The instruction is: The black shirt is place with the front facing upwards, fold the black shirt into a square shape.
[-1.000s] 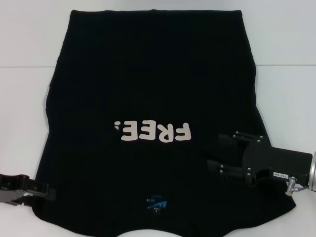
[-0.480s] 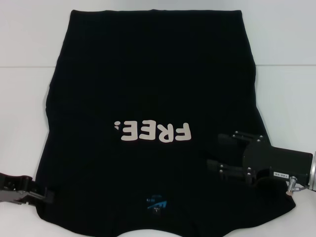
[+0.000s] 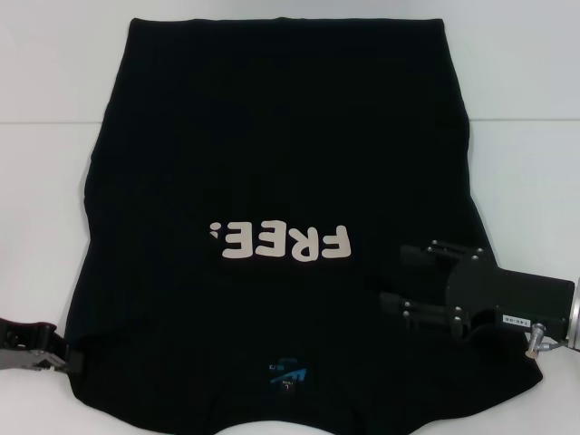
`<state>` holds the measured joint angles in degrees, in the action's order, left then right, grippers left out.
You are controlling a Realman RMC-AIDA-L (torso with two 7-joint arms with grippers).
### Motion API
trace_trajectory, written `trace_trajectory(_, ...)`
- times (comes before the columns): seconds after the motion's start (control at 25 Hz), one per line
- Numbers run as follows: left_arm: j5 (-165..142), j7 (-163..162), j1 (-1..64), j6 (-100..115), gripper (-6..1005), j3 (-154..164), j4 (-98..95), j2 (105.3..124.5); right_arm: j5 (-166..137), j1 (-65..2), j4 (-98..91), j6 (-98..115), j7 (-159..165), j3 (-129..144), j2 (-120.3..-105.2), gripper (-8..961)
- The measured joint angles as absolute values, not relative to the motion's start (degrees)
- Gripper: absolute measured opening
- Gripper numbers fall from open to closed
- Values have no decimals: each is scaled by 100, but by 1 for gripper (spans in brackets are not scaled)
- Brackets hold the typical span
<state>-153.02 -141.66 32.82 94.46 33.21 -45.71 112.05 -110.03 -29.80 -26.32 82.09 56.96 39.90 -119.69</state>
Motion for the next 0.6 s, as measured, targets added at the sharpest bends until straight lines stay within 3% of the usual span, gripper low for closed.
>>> trace_trajectory(0.28,-15276,-14116,3269,9441,48,3310,-4583,11205,-11005,-2976,-2762,8293,6303,3812,-11920,779)
trace_trajectory(0.36,-15267,-14126,3268,9439,49,3278,-4582,11204,-11035,-2957,-3064,8316,7023,3805,-11857,779)
trace_trajectory(0.48,-15249,-14126,3268,9458,50,3257,-4591,11199,-11295,-2934,-3714,8385,8558,3859,-11708,779)
trace_trajectory(0.6,-15247,-14098,3299,9463,36,3266,-4601,11204,-11798,-3013,-4265,8674,10241,3870,-11442,779)
